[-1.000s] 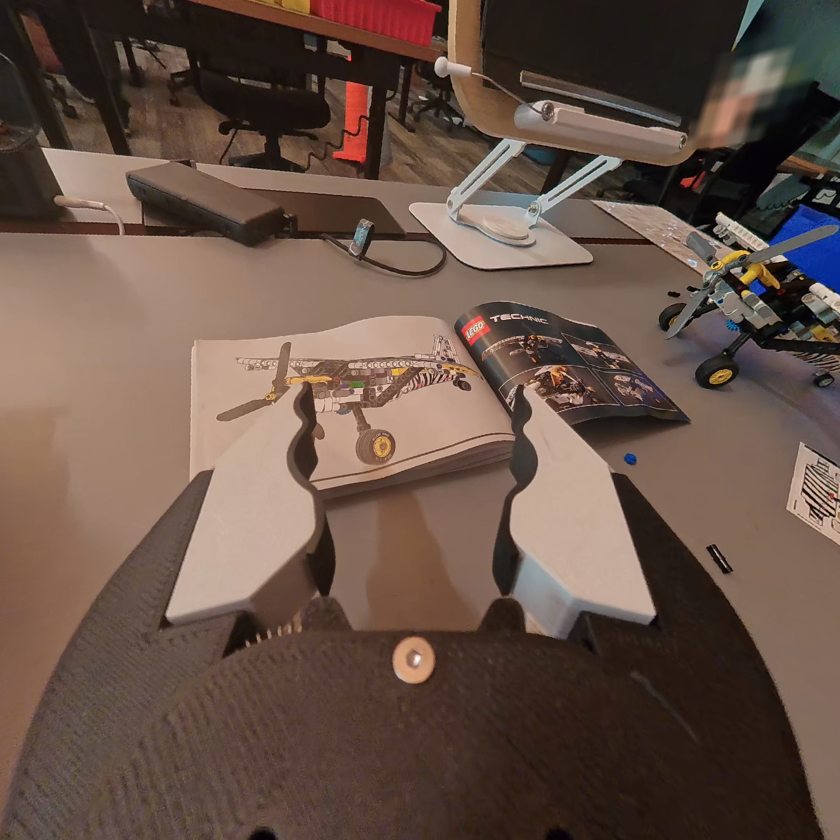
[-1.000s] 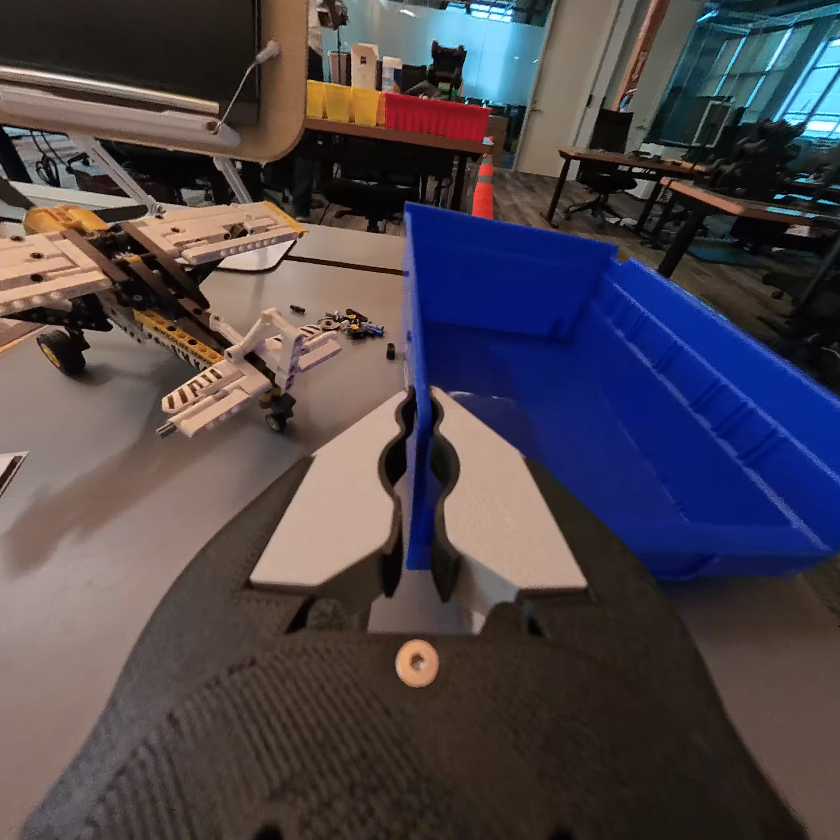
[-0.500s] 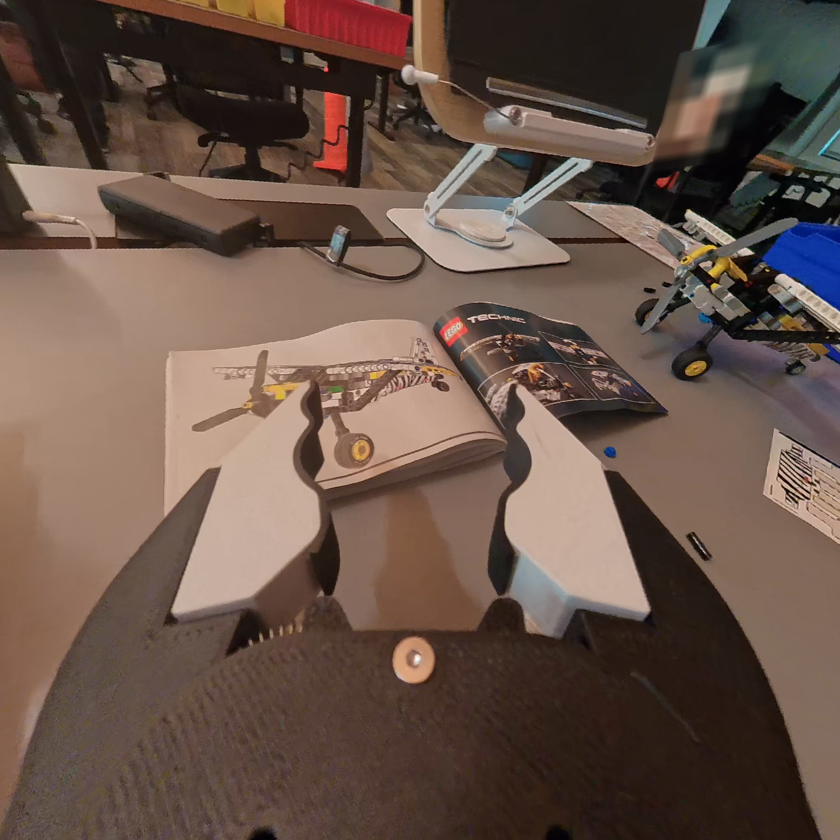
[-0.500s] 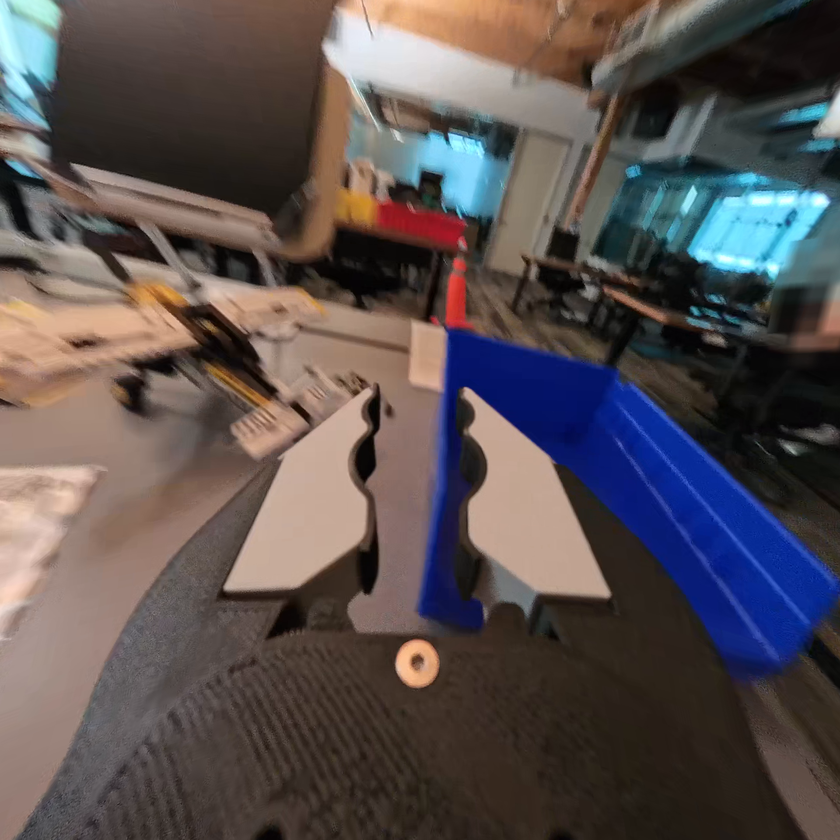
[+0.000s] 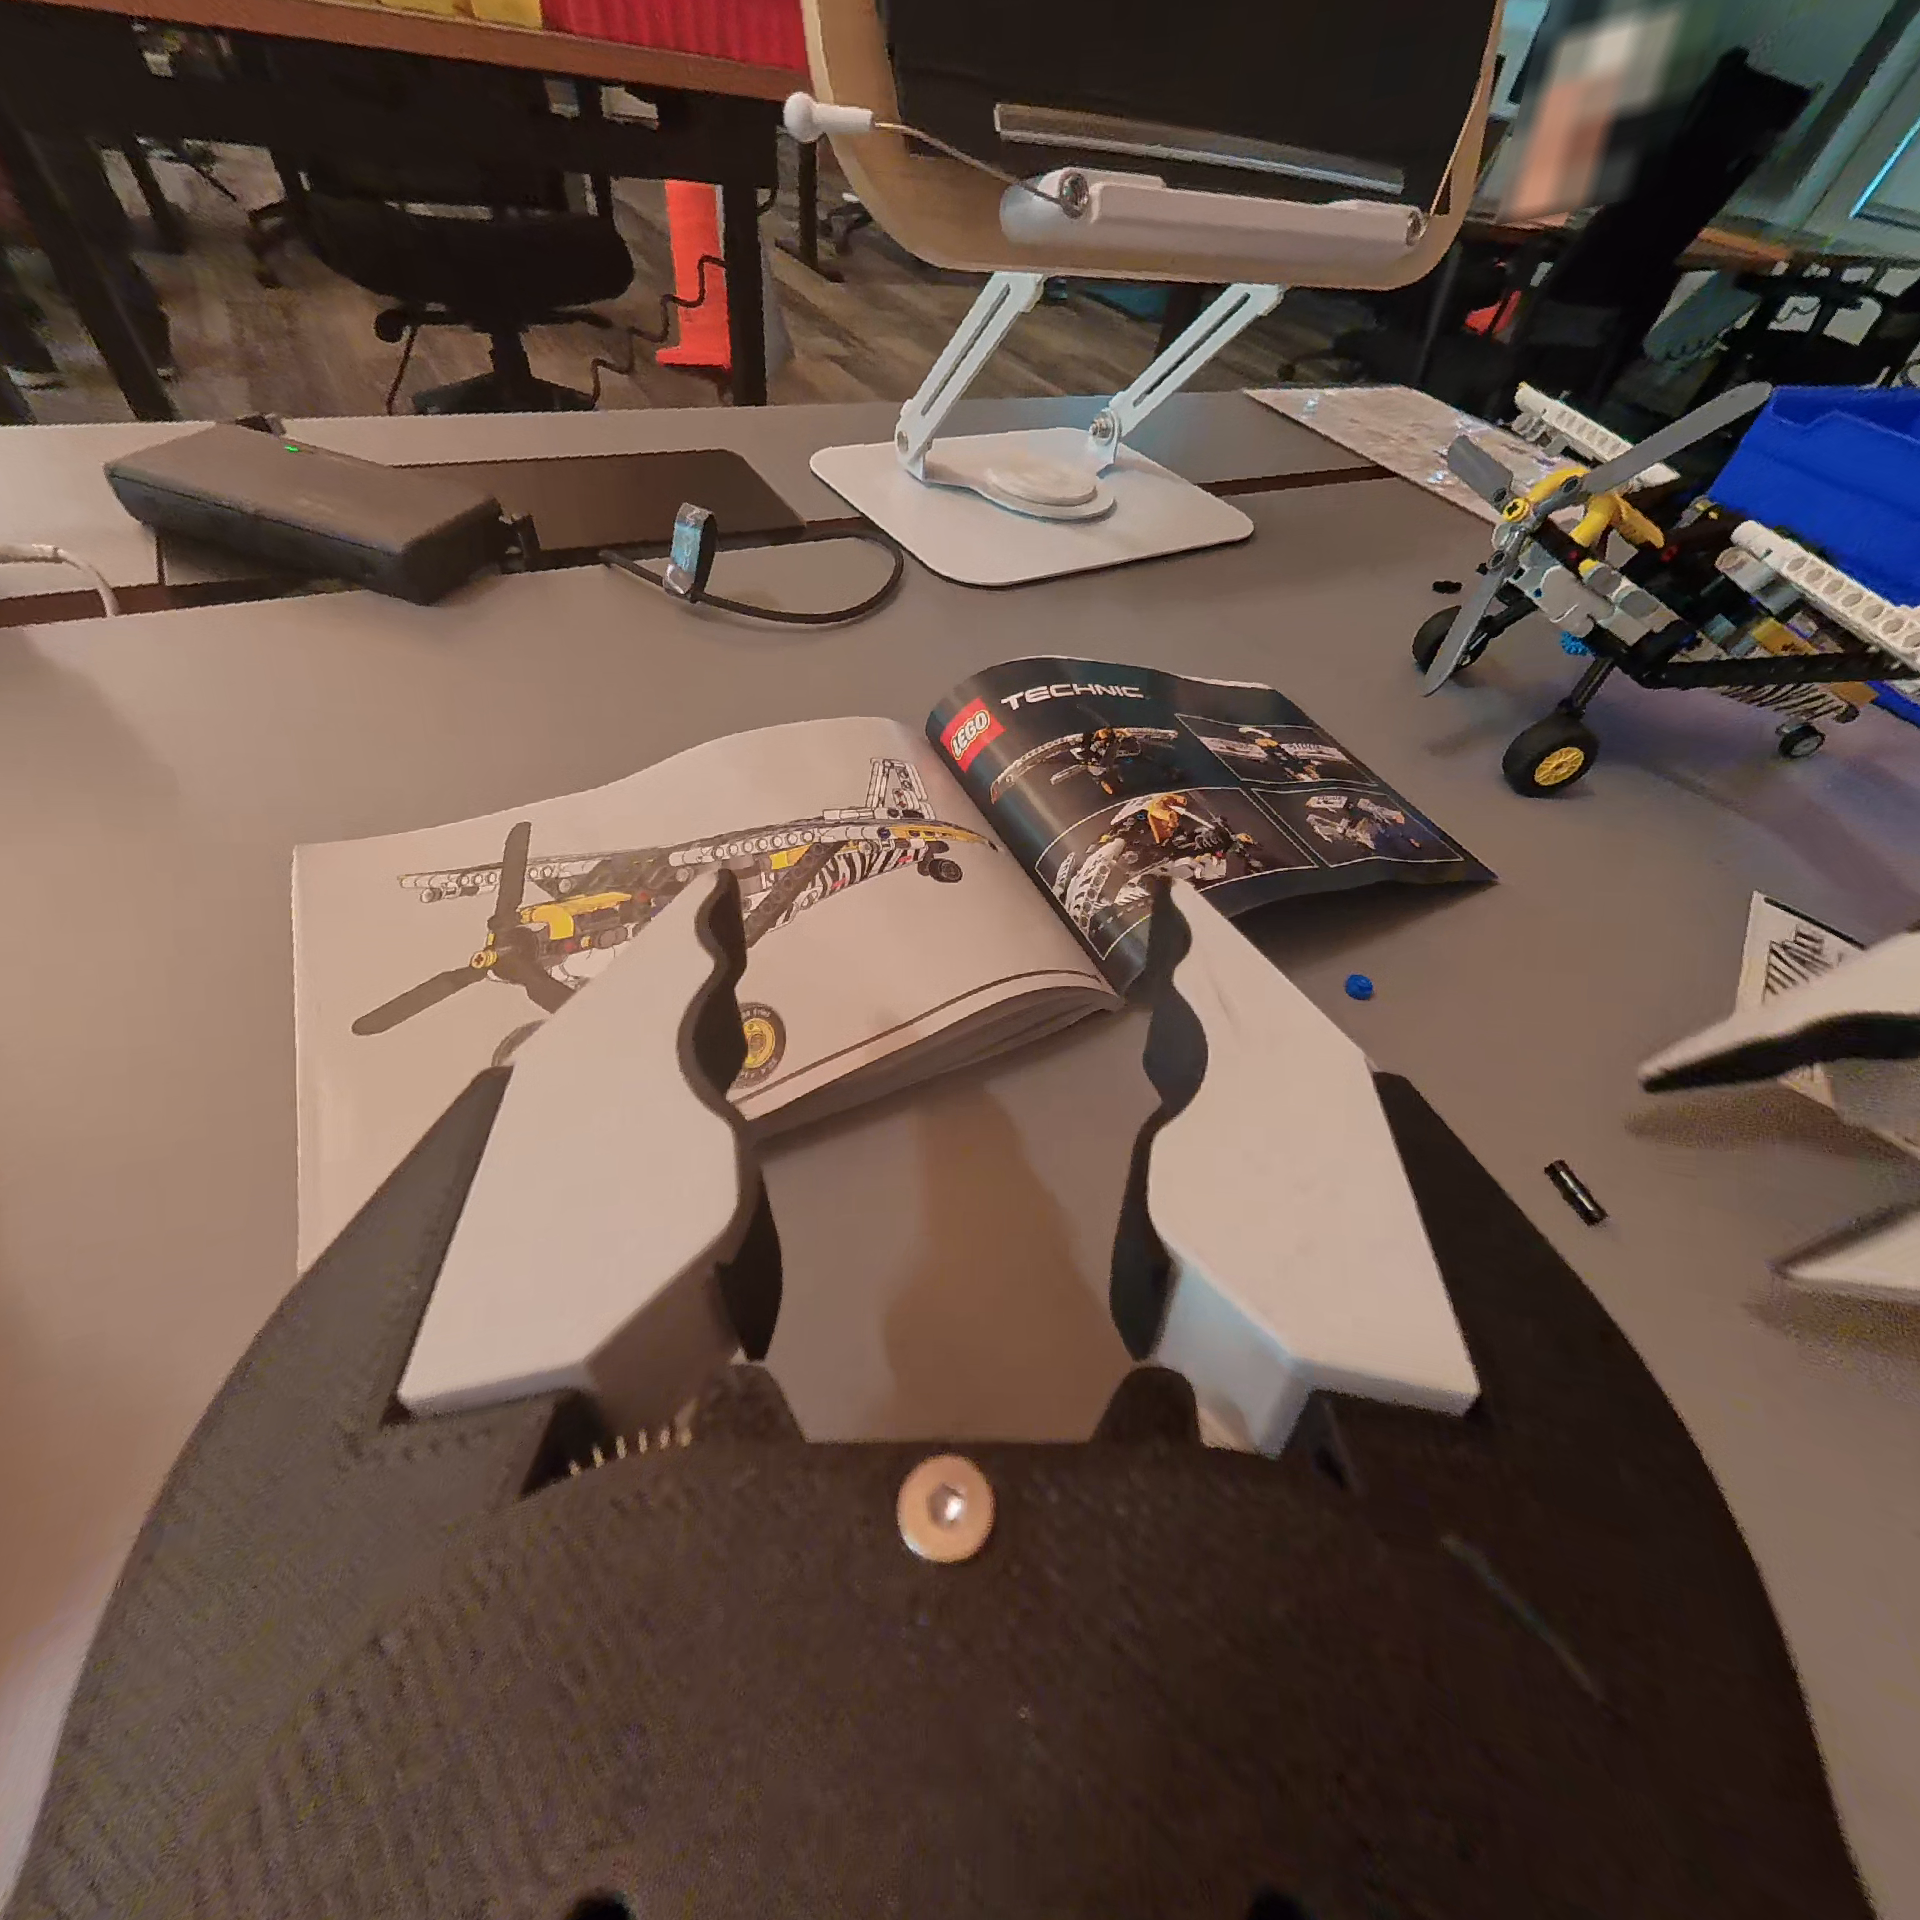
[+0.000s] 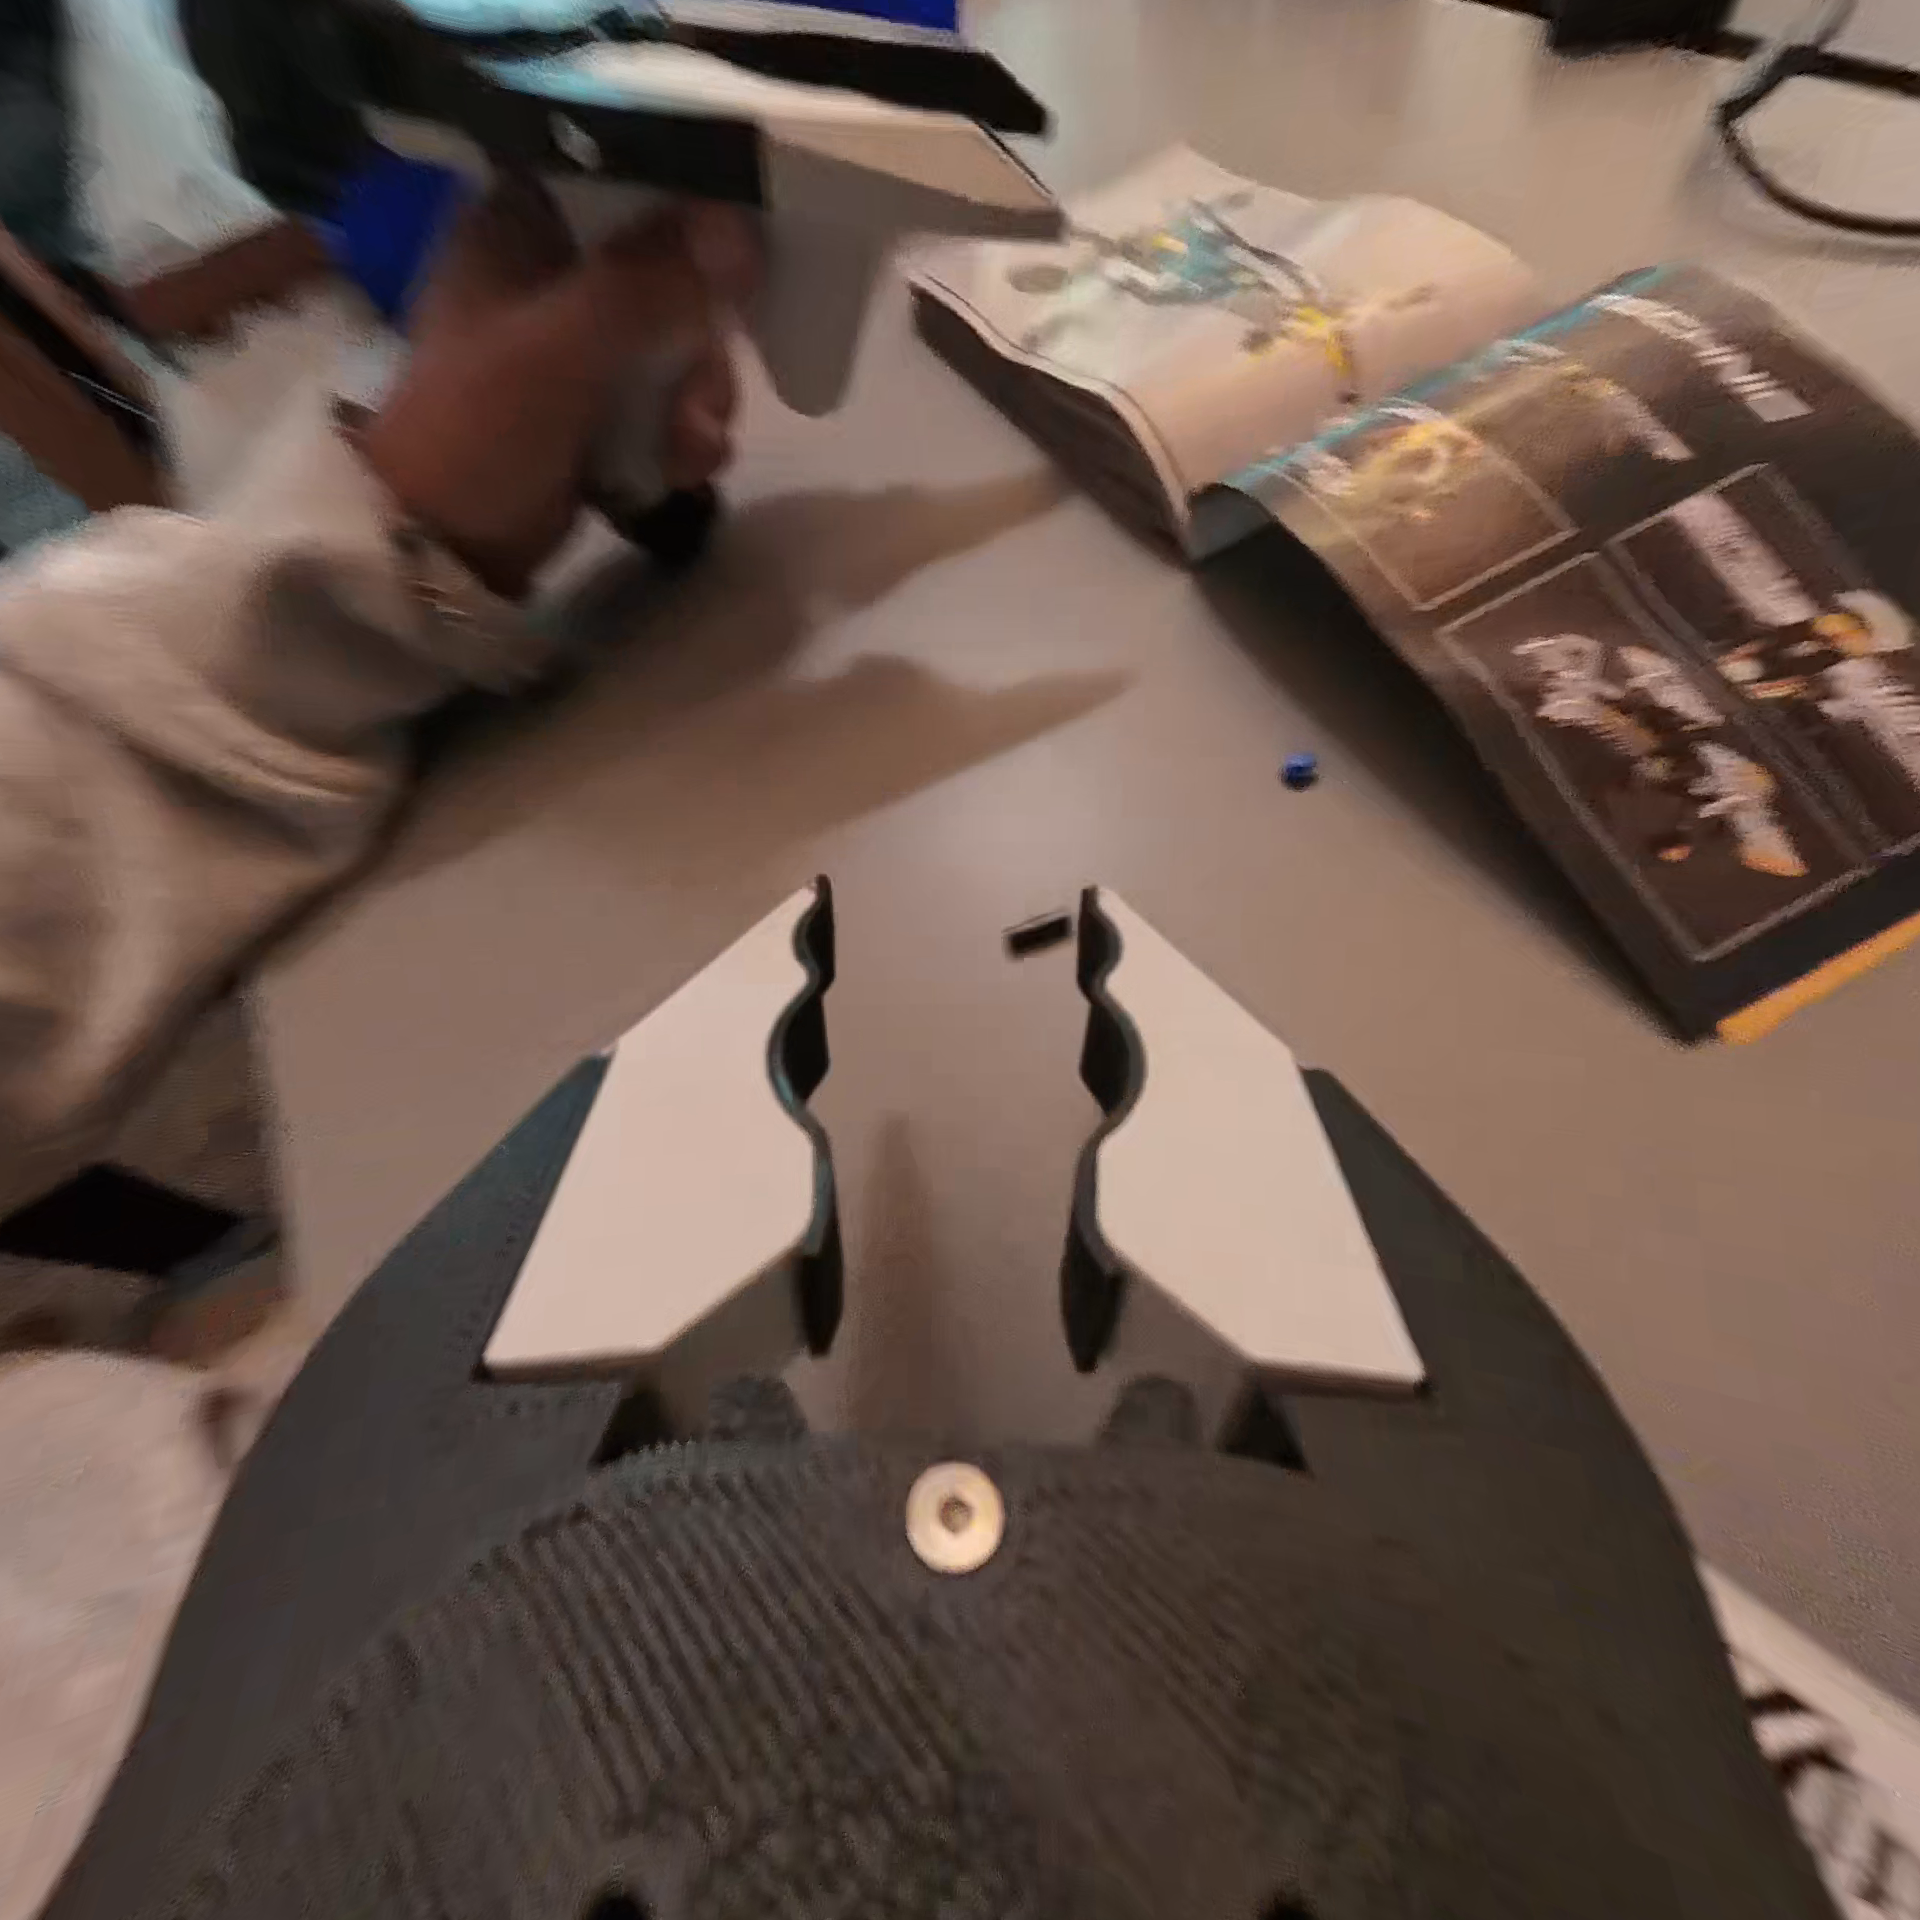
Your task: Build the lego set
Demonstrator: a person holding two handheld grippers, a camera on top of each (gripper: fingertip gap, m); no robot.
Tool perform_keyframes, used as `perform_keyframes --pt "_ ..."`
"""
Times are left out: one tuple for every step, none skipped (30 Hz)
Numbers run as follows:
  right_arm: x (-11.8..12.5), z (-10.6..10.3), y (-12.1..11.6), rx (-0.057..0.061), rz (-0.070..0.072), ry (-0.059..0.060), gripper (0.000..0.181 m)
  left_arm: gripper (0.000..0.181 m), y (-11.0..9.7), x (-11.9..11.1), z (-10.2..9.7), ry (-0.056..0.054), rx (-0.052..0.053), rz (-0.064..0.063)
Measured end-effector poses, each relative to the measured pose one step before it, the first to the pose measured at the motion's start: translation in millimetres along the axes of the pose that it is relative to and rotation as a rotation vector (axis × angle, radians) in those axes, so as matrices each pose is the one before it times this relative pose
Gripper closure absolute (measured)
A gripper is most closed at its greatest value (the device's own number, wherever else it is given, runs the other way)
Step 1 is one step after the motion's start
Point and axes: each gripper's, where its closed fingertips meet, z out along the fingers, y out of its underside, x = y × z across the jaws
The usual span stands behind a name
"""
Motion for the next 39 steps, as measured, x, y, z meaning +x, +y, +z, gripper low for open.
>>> perform_keyframes --pt "9.08 5.55 2.96 -0.0444 -0.0356 0.0622 0.136 0.103 0.32 0.65 0.98 0.0002 -0.0059 0.0143" --pt "5.01 4.92 3.70 -0.0420 -0.0220 0.0325 0.137 0.103 0.78 0.55 0.98 -0.0014 -0.0106 0.0174" --pt "0.75 4.49 3.15 -0.0322 -0.0045 0.0020 0.138 0.103 0.95 0.38 1.04 -0.0029 -0.0117 0.0193" --pt "-2.20 3.75 1.33 -0.0168 0.0101 -0.0209 0.140 0.103 0.82 0.46 0.89 -0.0028 -0.0099 0.0172" --pt "-2.39 2.61 -0.05 -0.0054 0.0179 -0.0225 0.144 0.103 0.24 1.05 0.56 0.0020 -0.0046 0.0107" --pt "-0.76 1.86 0.04 -0.0061 0.0124 -0.0089 0.150 0.104 -0.21 1.49 0.29 0.0078 -0.0005 0.0045" --pt "-0.05 1.44 0.77 -0.0093 -0.0006 0.0014 0.157 0.104 -0.42 0.78 0.04 0.0068 0.0007 0.0002" --pt "0.93 1.13 1.91 -0.0153 -0.0064 0.0130 0.160 0.104 -0.37 -0.42 -0.37 0.0033 0.0019 -0.0023" --pt "1.82 0.91 2.57 -0.0171 -0.0072 0.0203 0.159 0.104 -1.00 -1.06 -0.94 0.0012 0.0058 -0.0063" --pt "1.32 0.64 2.12 -0.0122 -0.0050 0.0175 0.156 0.104 -1.80 -1.13 -1.16 0.0030 0.0107 -0.0123" --pt "0.31 -0.11 -0.06 0.0015 0.0004 0.0082 0.155 0.104 -2.44 -0.93 -1.51 0.0052 0.0153 -0.0175" --pt "-0.63 0.06 0.28 -0.0022 0.0029 -0.0006 0.156 0.104 -2.75 -0.57 -1.46 0.0074 0.0176 -0.0207" --pt "-1.14 0.15 0.11 -0.0026 -0.0008 -0.0045 0.161 0.104 -2.42 -0.70 -1.41 0.0077 0.0162 -0.0210" --pt "-1.26 0.57 -0.14 -0.0008 -0.0007 -0.0054 0.165 0.104 -1.89 -1.14 -1.22 0.0053 0.0130 -0.0200" --pt "-1.59 0.64 0.23 -0.0025 -0.0031 -0.0069 0.174 0.104 -1.28 -1.38 -1.15 0.0029 0.0100 -0.0186" --pt "-1.41 0.19 0.13 -0.0041 -0.0058 -0.0041 0.178 0.104 -1.10 -1.51 -1.18 0.0012 0.0085 -0.0163" --pt "-1.08 -0.92 -0.91 0.0009 -0.0082 0.0018 0.178 0.104 -1.18 -1.59 -1.25 -0.0002 0.0085 -0.0133" --pt "-1.96 -2.48 -3.31 0.0152 -0.0105 0.0016 0.179 0.105 -1.03 -1.87 -1.36 -0.0028 0.0084 -0.0110" --pt "-3.18 -4.48 -5.09 0.0229 -0.0109 -0.0030 0.178 0.105 -0.96 -1.99 -1.40 -0.0052 0.0075 -0.0089" --pt "-3.35 -6.68 -6.64 0.0270 -0.0127 -0.0010 0.178 0.105 -0.15 -2.78 -1.23 -0.0106 0.0024 -0.0068" --pt "-2.14 -9.28 -8.39 0.0308 -0.0175 0.0097 0.179 0.110 2.51 -6.95 -2.07 -0.0401 -0.0173 -0.0022" --pt "-0.24 -11.45 -9.60 0.0331 -0.0227 0.0199 0.179 0.120 2.96 -10.33 -2.97 -0.0670 -0.0243 0.0122" --pt "2.80 -12.85 -9.71 0.0288 -0.0223 0.0300 0.179 0.122 -1.27 -7.22 -3.15 -0.0523 0.0025 0.0296" --pt "6.75 -13.69 -8.98 0.0222 -0.0178 0.0395 0.179 0.123 -3.81 -5.10 -3.22 -0.0416 0.0205 0.0248" --pt "10.93 -13.94 -8.33 0.0223 -0.0081 0.0475 0.178 0.123 -3.87 -3.49 -2.72 -0.0301 0.0220 0.0135" --pt "13.40 -13.72 -7.77 0.0257 0.0027 0.0427 0.178 0.123 -2.75 -1.44 -1.85 -0.0139 0.0167 0.0060" --pt "15.05 -12.79 -6.58 0.0241 0.0133 0.0351 0.178 0.123 -1.04 -0.57 -0.79 -0.0044 0.0075 0.0002" --pt "17.11 -11.66 -5.10 0.0193 0.0174 0.0332 0.178 0.123 0.76 -1.05 0.07 -0.0035 -0.0037 -0.0046" --pt "19.53 -10.53 -3.89 0.0171 0.0158 0.0369 0.178 0.123 1.74 -1.16 0.51 -0.0023 -0.0086 -0.0074" --pt "21.12 -9.07 -2.82 0.0163 0.0151 0.0370 0.178 0.123 1.45 -0.95 0.44 0.0001 -0.0074 -0.0094" --pt "21.68 -7.25 -1.37 0.0097 0.0168 0.0336 0.179 0.123 0.13 -1.31 -0.36 -0.0036 -0.0008 -0.0086" --pt "21.35 -5.38 -0.60 0.0083 0.0183 0.0251 0.178 0.126 -1.32 -2.26 -0.97 -0.0122 0.0093 -0.0056" --pt "19.92 -3.90 -0.99 0.0144 0.0246 0.0088 0.178 0.132 -2.65 -3.16 -1.77 -0.0205 0.0168 -0.0039" --pt "18.81 -2.68 -1.21 0.0150 0.0393 -0.0102 0.179 0.137 -3.08 -2.58 -1.92 -0.0175 0.0190 0.0013" --pt "21.91 -1.96 -1.55 0.0144 0.0525 -0.0022 0.179 0.139 -2.81 -1.61 -1.73 -0.0115 0.0172 0.0027" --pt "25.92 -1.21 -2.02 0.0130 0.0476 0.0149 0.179 0.140 -2.34 -0.78 -1.34 -0.0064 0.0134 0.0021" --pt "30.09 0.21 -1.02 0.0050 0.0380 0.0367 0.179 0.141 -1.37 0.04 -0.53 -0.0006 0.0085 0.0007" --pt "33.75 3.38 1.92 -0.0142 0.0296 0.0600 0.179 0.141 0.13 0.97 0.32 0.0047 0.0004 -0.0006" --pt "33.24 7.40 6.54 -0.0424 0.0130 0.0674 0.178 0.140 1.70 1.35 1.13 0.0071 -0.0090 -0.0008"
